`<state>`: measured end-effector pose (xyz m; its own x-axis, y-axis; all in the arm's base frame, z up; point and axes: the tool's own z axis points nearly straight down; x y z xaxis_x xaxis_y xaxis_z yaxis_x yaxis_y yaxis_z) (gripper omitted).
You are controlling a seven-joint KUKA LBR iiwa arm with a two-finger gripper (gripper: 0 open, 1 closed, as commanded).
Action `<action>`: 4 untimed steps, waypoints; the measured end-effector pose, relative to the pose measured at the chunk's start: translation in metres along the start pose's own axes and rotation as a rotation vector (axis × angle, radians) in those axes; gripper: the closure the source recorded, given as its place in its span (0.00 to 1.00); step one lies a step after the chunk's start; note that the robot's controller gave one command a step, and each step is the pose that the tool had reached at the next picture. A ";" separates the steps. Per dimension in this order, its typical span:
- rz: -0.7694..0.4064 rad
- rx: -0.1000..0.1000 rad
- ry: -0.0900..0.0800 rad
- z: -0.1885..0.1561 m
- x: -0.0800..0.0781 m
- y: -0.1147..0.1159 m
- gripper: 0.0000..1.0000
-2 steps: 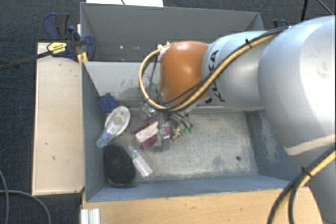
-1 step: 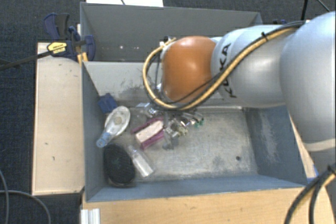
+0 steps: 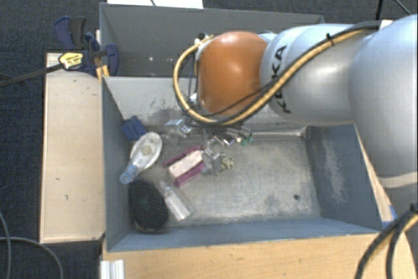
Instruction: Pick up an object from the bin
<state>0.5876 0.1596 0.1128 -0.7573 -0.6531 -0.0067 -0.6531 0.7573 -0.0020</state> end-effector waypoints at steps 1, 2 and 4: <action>-0.171 -0.002 0.005 0.042 -0.001 -0.004 0.00; -0.162 -0.002 0.003 0.041 -0.002 -0.005 0.00; -0.153 -0.001 0.001 0.021 -0.003 -0.005 1.00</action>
Offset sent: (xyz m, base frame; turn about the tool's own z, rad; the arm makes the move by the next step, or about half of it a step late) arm 0.0033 -0.0026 -0.0428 -0.1737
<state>0.5932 0.1575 0.0923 -0.6487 -0.7610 -0.0051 -0.7610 0.6487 -0.0015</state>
